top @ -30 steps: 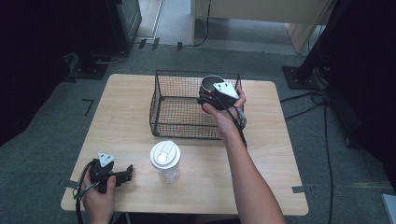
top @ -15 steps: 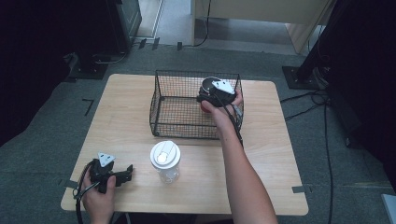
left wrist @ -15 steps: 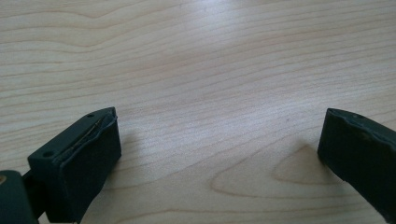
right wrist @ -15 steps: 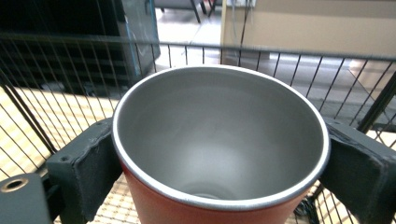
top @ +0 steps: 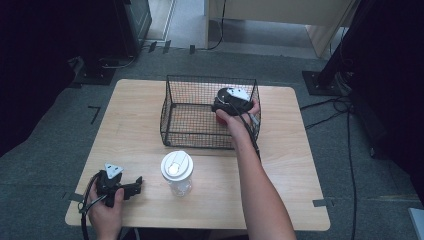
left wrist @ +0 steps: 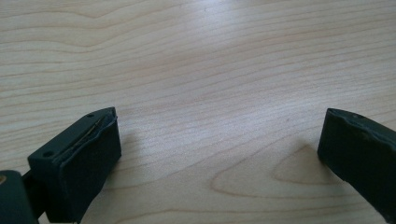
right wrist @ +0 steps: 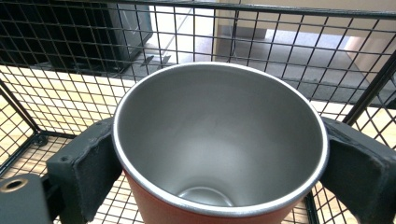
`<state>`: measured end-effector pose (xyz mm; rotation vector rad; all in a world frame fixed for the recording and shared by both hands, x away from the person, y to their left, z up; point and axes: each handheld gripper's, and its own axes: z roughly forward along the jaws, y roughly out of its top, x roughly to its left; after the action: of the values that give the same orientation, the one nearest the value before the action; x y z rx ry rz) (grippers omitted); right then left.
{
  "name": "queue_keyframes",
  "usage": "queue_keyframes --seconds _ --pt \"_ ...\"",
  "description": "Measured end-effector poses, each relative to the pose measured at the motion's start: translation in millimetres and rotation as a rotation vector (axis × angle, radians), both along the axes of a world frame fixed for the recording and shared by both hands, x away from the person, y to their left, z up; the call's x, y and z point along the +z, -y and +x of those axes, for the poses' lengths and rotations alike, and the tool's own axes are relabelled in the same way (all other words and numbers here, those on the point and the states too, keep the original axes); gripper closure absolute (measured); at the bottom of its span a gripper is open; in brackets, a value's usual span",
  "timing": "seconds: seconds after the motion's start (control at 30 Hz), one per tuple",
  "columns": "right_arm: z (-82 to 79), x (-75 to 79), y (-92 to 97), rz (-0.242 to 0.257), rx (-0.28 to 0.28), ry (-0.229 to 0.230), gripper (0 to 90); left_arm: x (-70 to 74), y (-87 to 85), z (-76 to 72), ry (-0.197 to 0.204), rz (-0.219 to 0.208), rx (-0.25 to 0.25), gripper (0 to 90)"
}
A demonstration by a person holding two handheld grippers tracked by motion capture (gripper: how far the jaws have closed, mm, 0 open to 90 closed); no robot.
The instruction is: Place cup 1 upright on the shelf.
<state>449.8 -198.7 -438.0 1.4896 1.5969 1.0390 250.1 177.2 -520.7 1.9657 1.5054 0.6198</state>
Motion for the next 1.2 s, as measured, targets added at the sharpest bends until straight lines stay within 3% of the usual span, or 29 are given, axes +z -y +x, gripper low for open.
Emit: queue_keyframes --seconds 0.2,0.43,0.77,0.87,1.2 --pt "-0.7 2.2 0.2 0.032 -0.004 -0.013 5.9 0.0 -0.1 0.0 0.000 0.001 -0.001 0.0" --pt "-2.4 3.6 -0.3 -0.001 0.003 0.010 5.3 0.1 -0.1 0.1 0.000 0.002 -0.001 0.0" --pt "-9.4 14.1 -2.0 -0.031 0.034 0.121 0.0 0.1 0.0 0.0 -0.001 0.000 0.000 0.0" --pt "-10.5 18.4 -0.3 -0.013 0.040 0.146 0.0 0.1 0.0 0.0 -0.001 0.000 0.000 0.0" --pt "-16.6 40.9 10.0 0.009 0.039 0.187 0.0 0.0 0.0 0.1 0.001 0.000 0.000 0.0"
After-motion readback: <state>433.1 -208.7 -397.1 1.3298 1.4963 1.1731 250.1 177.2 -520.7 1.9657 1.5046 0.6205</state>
